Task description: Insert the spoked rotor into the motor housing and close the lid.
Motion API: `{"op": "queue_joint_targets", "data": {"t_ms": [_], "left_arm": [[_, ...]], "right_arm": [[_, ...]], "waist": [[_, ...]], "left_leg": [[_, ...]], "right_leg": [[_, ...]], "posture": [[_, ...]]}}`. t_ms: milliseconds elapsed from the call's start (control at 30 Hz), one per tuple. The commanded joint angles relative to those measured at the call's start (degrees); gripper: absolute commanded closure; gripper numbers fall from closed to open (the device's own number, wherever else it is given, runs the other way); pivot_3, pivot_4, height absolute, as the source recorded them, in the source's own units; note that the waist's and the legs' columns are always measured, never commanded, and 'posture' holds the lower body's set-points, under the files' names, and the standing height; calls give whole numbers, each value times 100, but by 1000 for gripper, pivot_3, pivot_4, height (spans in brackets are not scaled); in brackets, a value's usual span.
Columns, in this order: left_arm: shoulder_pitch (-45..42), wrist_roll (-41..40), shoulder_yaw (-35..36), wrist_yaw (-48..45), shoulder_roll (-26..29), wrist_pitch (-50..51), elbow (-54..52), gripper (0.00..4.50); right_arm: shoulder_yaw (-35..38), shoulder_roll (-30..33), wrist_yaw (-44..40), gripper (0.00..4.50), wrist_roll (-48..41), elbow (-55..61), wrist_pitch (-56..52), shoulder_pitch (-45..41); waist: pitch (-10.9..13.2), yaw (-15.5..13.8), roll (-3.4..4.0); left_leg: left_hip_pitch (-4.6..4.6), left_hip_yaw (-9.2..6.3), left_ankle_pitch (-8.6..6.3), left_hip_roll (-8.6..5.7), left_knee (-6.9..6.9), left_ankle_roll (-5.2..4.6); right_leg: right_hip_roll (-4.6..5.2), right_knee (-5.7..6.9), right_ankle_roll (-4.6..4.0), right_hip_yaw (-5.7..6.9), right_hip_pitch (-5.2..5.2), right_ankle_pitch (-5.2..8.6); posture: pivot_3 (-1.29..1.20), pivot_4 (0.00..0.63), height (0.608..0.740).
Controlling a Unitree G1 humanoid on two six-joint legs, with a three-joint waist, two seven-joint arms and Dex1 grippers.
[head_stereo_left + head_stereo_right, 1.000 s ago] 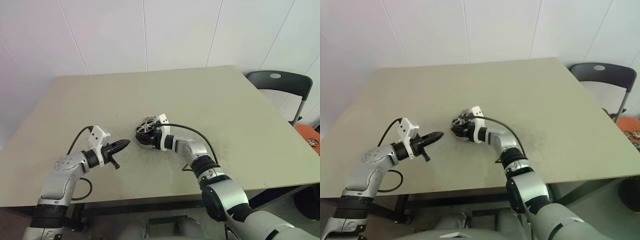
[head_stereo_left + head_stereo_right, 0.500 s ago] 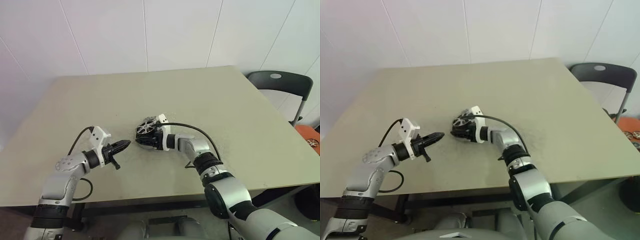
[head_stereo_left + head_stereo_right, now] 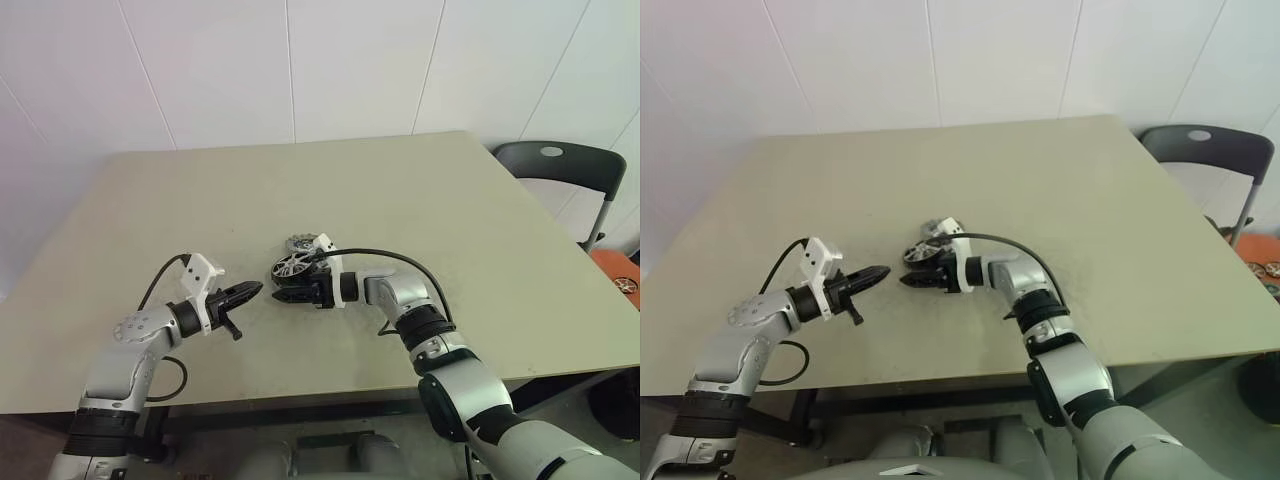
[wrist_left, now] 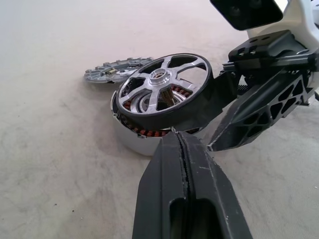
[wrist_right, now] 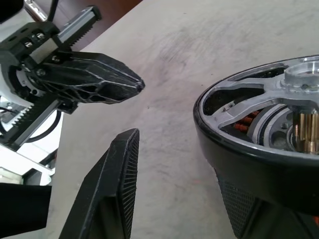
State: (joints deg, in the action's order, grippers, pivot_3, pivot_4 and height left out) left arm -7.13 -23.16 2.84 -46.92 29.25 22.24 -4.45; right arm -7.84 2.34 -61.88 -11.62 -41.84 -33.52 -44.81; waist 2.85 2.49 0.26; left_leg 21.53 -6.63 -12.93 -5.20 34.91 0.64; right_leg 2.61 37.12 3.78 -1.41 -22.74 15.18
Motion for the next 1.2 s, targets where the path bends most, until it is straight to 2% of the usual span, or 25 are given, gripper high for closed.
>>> {"op": "queue_joint_targets", "data": {"t_ms": [33,233,733,867,1033,1200], "left_arm": [[-103,2,8,23,5,1,-40,4500],[-104,25,-40,36,-18,-25,-20,4500],[-137,4,-125,57,-19,-26,-14,4500],[-140,8,-158,73,-43,-21,-35,4500],[-111,6,-163,77,-46,-11,-72,4500],[-115,20,-187,79,-45,3,-68,4500]], "right_arm": [[-49,2,-76,2154,-90,225,-44,2],[65,-128,483,2154,54,-62,291,-46],[375,-311,932,2154,-137,-371,335,-185],[638,-394,1451,2154,-140,-745,538,-362],[675,-448,1476,2154,-155,-811,601,-375],[455,-424,1129,2154,-107,-619,353,-235]], "waist": [[0,0,0],[0,0,0],[0,2,0],[0,1,0],[0,-8,0],[0,-7,0]], "left_leg": [[0,0,-1,0,0,1],[-1,0,-2,0,1,3],[-5,0,-1,0,3,2],[-8,0,-1,0,3,3],[-11,-1,-2,-1,10,3],[-11,-1,-2,-1,14,3]], "right_leg": [[0,0,0,0,0,0],[0,1,-2,0,0,1],[0,2,-2,0,0,1],[-1,6,-2,0,0,1],[0,5,-3,1,0,1],[0,5,-7,2,1,4]], "posture": [[0,0,740],[0,0,740],[0,0,740],[0,0,740],[0,0,740],[0,0,740]]}}
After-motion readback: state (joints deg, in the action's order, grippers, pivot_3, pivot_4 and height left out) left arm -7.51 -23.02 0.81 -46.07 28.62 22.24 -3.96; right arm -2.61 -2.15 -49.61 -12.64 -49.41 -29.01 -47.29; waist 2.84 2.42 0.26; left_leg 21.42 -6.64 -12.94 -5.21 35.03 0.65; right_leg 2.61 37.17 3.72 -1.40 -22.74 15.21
